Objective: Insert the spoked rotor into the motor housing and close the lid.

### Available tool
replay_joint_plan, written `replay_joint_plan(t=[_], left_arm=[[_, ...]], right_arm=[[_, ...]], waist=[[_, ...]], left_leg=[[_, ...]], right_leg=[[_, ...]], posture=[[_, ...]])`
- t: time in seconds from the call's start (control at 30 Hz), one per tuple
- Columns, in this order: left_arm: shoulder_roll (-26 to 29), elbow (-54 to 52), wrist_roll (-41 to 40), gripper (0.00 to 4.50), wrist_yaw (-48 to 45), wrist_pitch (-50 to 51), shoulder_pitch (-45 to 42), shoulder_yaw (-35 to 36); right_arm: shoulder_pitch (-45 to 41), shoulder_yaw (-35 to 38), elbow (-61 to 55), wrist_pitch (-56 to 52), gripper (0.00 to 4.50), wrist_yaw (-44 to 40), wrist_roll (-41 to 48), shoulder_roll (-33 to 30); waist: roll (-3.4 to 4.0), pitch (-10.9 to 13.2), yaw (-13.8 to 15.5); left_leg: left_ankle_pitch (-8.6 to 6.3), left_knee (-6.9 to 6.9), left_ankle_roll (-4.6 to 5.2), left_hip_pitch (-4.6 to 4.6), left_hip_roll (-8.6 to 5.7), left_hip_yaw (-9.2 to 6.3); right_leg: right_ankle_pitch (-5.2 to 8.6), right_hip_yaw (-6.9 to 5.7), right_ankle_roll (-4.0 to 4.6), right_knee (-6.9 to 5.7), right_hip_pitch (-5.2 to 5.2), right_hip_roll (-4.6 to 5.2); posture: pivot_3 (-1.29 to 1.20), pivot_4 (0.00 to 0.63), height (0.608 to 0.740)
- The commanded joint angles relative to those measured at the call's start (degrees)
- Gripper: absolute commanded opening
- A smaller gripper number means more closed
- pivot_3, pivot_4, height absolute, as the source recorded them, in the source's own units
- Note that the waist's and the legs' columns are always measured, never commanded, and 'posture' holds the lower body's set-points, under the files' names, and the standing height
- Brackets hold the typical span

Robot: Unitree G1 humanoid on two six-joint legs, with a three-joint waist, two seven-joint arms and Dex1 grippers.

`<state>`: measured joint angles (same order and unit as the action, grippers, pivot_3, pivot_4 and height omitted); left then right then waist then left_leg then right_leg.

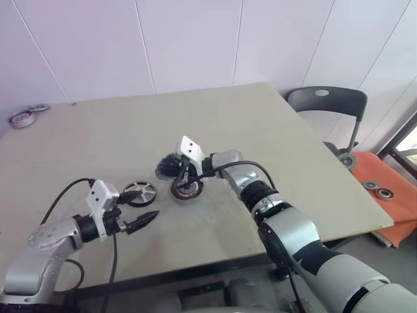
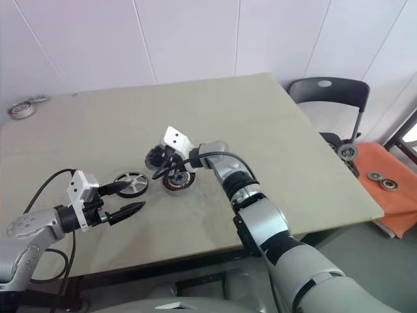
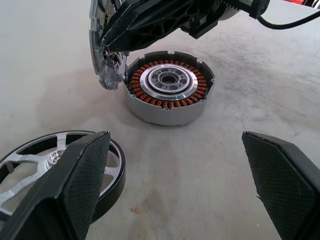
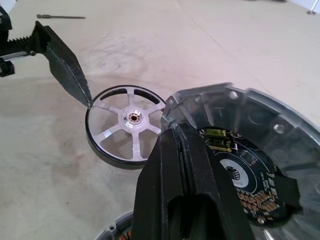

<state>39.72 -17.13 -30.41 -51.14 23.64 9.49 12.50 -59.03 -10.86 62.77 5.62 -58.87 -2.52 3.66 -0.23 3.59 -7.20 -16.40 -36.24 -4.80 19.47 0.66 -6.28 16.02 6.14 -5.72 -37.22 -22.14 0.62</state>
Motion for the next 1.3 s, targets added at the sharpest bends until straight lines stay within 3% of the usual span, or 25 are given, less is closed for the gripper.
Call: replay_joint_plan(t=[0.03,0.73,1.03,1.3], left_arm=[[0.4,-2.0,-0.2,4.50,0.0,-0.9,0.0,1.4],[0.7,-0.7,0.1,4.50,-1.0,-0.8,-1.8,0.6],[0.6,-0.9,0.1,4.50,-0.9,-0.7,-1.7,0.7],[0.5,-0.6,0.2,4.50,-1.0,-0.8,-1.7,0.6]], right_arm=[[-1.7,0.0,-0.1,1.5,0.03,1.0,-0.4,0.6],[-0.1,-0.6,0.7,3.1,0.03,4.1,-1.9,0.3],[-2.1,1.0,3.3,3.6,0.03,13.7,-1.8,0.8],[-1.7,0.6,3.1,3.8,0.03,11.7,-1.6,0.9]], waist=[[0.00,0.0,0.0],[0.00,0.0,0.0],[0.00,0.0,-0.1],[0.00,0.0,-0.1]], left_leg=[[0.00,0.00,0.00,0.00,0.00,0.00],[0.00,-0.01,0.00,0.00,0.00,0.00],[0.00,0.00,0.00,0.00,0.00,0.00],[0.00,0.00,0.00,0.00,0.00,0.00]], right_leg=[[0.00,0.00,0.00,0.00,0.00,0.00],[0.00,0.00,0.00,-0.01,0.00,0.00],[0.00,0.00,0.00,-0.01,-0.01,0.00],[0.00,0.00,0.00,0.00,-0.01,0.00]], posture=[[0.00,0.000,0.740],[0.00,0.000,0.740],[0.00,0.000,0.740],[0.00,0.000,0.740]])
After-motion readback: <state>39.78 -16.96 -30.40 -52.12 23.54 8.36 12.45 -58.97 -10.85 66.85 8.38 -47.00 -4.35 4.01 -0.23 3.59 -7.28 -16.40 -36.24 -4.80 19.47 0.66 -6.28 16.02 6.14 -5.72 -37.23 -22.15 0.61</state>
